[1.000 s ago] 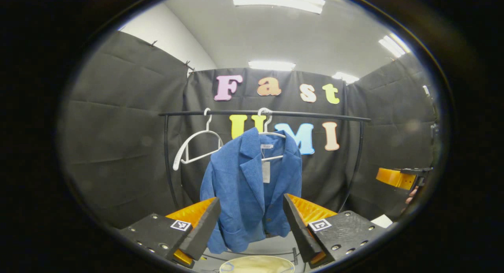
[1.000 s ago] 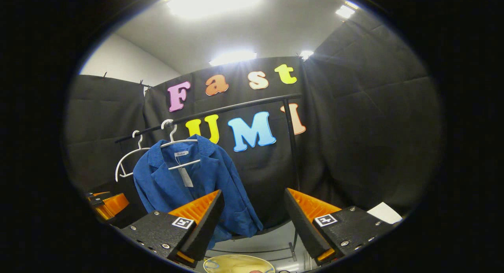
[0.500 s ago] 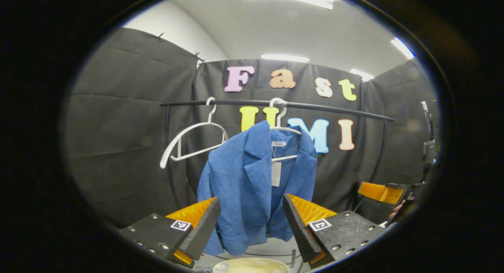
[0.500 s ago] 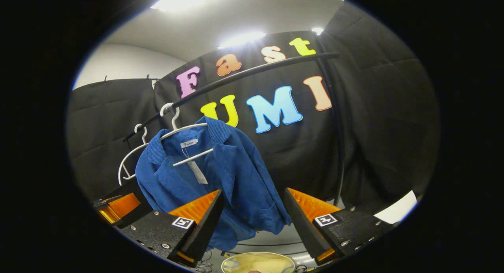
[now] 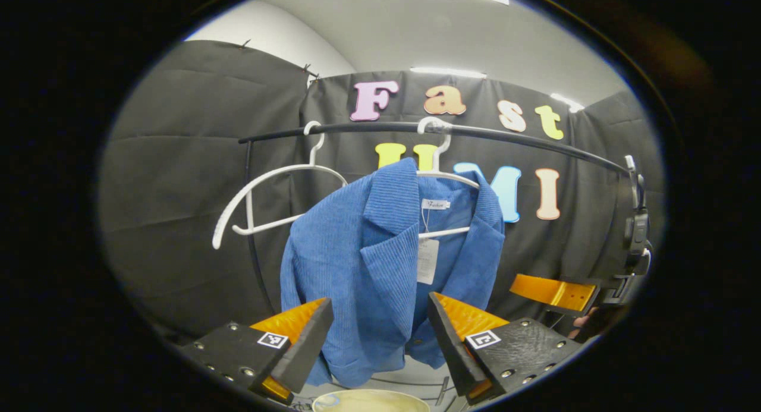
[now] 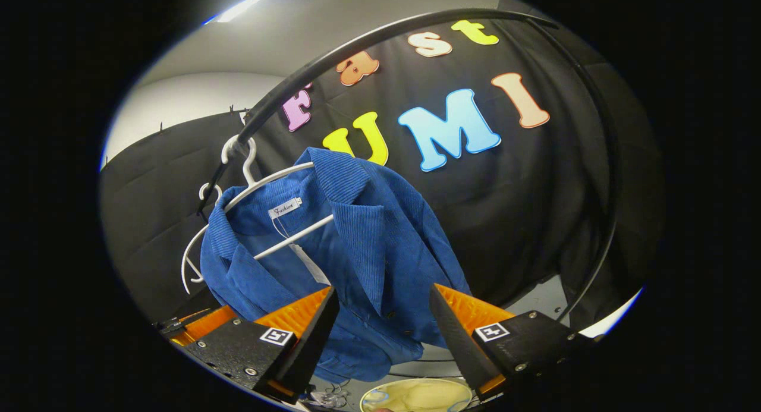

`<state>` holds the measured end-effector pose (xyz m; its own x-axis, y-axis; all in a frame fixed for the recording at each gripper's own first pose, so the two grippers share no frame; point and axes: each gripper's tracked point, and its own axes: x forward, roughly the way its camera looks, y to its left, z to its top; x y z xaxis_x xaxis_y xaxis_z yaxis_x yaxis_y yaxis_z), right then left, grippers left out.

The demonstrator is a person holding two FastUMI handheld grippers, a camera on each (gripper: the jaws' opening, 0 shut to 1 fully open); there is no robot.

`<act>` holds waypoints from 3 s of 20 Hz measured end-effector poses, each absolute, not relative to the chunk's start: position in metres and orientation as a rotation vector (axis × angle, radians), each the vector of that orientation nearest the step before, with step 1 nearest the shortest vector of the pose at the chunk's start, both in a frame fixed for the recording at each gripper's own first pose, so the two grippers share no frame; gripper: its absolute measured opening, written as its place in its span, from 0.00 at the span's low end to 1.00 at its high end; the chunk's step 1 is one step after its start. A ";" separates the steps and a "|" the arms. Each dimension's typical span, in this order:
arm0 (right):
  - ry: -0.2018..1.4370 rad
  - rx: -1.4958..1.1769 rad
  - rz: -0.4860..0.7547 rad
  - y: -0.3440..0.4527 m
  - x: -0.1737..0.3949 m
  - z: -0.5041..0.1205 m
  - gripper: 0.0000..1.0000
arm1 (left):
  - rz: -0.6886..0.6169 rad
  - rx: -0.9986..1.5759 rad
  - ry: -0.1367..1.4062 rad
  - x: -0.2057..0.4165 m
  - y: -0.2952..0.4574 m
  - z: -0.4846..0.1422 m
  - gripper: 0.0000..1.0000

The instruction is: Grasp the clothes on the hanger with both hands and then place them into the laundry hamper below.

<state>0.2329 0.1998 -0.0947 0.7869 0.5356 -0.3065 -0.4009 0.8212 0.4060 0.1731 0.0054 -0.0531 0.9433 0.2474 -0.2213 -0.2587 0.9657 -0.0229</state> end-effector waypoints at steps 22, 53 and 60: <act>0.381 0.328 0.603 0.276 0.326 -0.100 0.92 | 0.471 -0.103 0.203 0.279 0.040 -0.051 0.74; 0.190 0.283 0.375 0.230 0.335 -0.042 0.00 | 0.105 -0.177 0.035 0.228 0.046 0.026 0.01; 0.104 0.334 0.276 0.211 0.358 -0.017 0.00 | 0.124 -0.143 -0.001 0.227 0.085 0.053 0.00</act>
<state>0.3582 0.2111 -0.0175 0.9573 0.2836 -0.0557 -0.2493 0.9077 0.3375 0.2266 0.0851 0.0530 0.9924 0.1231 -0.0076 -0.1229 0.9822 -0.1420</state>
